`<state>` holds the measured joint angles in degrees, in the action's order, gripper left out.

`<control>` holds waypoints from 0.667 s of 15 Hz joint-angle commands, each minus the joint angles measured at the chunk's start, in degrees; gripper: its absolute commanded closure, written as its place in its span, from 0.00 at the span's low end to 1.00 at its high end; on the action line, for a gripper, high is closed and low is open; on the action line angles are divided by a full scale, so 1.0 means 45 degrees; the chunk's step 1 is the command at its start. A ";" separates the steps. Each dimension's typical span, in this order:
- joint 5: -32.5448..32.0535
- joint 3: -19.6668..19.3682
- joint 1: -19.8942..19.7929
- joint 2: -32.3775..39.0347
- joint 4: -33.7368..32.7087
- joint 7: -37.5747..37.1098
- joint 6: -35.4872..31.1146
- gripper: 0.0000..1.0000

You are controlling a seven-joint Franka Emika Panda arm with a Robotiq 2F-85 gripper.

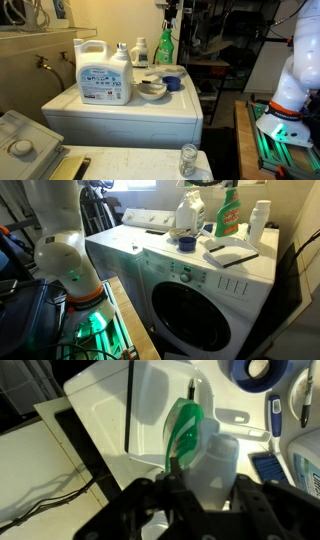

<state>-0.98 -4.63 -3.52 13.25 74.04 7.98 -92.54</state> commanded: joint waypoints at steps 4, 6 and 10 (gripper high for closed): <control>0.0862 -0.0077 -0.0582 0.0668 -0.0436 0.0928 -0.0374 0.88; 0.0845 -0.0091 -0.0675 0.0751 -0.0296 0.0996 -0.0490 0.88; 0.0779 -0.0073 -0.0770 0.0851 -0.0031 0.1119 -0.0638 0.88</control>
<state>1.30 -4.88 -6.10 17.66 73.54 11.43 -94.38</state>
